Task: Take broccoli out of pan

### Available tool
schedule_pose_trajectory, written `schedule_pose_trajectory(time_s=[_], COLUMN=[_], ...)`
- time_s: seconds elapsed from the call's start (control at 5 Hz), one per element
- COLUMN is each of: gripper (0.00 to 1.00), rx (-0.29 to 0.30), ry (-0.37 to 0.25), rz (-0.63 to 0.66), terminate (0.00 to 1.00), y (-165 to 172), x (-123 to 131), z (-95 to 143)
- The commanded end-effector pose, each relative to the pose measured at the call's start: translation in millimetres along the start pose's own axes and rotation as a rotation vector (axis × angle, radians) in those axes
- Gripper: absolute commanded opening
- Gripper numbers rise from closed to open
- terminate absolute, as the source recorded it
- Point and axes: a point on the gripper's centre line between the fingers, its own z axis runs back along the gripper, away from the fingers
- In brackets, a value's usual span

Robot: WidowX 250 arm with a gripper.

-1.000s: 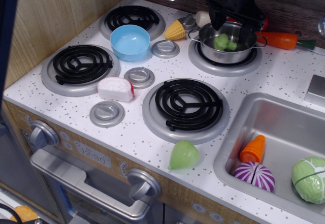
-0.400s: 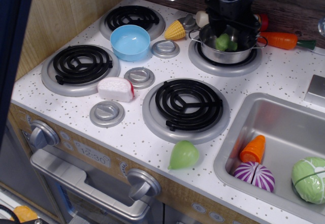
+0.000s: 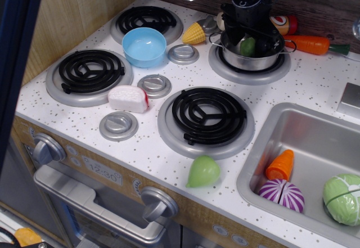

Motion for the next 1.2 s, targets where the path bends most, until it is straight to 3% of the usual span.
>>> schedule_pose_trajectory(time_s=[0.0,0.2,0.6,0.8,1.0], gripper=[0.00,0.00,0.00,0.00,0.00], rx=[0.007,0.022,0.088,0.152,0.189], ry=[-0.061,-0.032,0.078,0.095,0.094], rz=[-0.006,-0.009,0.007,0.054,0.082], terminate=[0.00,0.00,0.00,0.00,0.00], y=[2.9,2.5,5.4,3.9,11.0], x=[13.9,17.5,17.6,-3.7,-32.5], z=[12.7,29.1,105.4,130.5,127.8])
